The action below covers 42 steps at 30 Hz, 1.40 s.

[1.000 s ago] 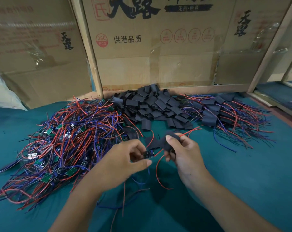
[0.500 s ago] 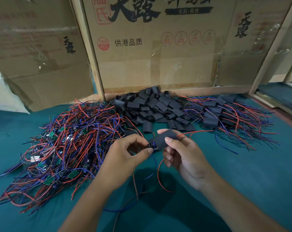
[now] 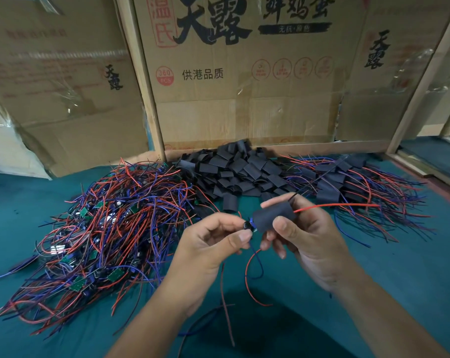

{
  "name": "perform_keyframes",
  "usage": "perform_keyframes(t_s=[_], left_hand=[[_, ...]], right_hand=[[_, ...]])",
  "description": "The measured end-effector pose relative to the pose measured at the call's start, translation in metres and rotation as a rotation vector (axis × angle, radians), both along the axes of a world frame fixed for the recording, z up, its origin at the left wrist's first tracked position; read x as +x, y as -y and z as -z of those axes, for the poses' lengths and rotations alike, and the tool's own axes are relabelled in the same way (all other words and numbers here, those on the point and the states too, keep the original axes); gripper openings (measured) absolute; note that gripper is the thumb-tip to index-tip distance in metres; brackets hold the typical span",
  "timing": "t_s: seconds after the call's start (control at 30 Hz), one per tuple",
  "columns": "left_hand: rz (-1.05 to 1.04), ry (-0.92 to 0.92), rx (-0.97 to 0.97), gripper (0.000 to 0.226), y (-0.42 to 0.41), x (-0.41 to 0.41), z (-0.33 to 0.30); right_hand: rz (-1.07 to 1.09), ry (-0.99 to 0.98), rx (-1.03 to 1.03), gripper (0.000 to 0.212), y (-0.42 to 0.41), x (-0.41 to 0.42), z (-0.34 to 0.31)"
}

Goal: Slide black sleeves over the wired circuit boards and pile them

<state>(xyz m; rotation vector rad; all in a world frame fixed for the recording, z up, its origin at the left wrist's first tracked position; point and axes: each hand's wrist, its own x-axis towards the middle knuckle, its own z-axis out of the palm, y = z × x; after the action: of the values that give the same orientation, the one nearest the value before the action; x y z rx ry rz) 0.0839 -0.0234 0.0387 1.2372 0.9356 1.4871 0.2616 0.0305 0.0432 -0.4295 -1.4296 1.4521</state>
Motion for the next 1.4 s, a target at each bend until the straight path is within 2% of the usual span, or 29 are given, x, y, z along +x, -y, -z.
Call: perform_keyframes(t_s=[0.23,0.33,0.43,0.6,0.8,1.1,1.3,1.4], left_hand=[[-0.036,-0.081,0.068,0.009,0.000,0.000,-0.002],[-0.074,-0.277,0.124,0.013,0.001,-0.004,-0.002],[-0.099,-0.441,0.177,0.013,0.002,-0.008,-0.004],[-0.108,-0.553,0.201,0.012,0.004,-0.009,-0.007],[-0.171,-0.744,0.345,0.008,0.006,-0.009,-0.011],[-0.203,-0.730,0.342,0.011,0.004,-0.009,-0.006],[-0.045,-0.345,0.115,0.012,0.000,-0.005,0.000],[-0.006,-0.209,0.052,0.018,-0.002,-0.006,0.002]], right_hand=[[0.014,0.048,0.022,0.047,0.001,0.001,-0.002],[0.034,0.089,0.038,0.032,-0.001,0.003,-0.001],[0.011,0.107,0.050,0.035,-0.001,0.004,-0.001],[-0.041,0.133,0.043,0.037,-0.001,0.009,-0.002],[-0.044,0.112,0.008,0.038,-0.001,0.008,-0.002],[-0.065,0.147,-0.038,0.043,-0.001,0.002,0.004],[-0.048,0.098,-0.071,0.020,-0.003,0.003,0.006],[-0.033,0.095,-0.083,0.019,-0.003,0.003,0.006]])
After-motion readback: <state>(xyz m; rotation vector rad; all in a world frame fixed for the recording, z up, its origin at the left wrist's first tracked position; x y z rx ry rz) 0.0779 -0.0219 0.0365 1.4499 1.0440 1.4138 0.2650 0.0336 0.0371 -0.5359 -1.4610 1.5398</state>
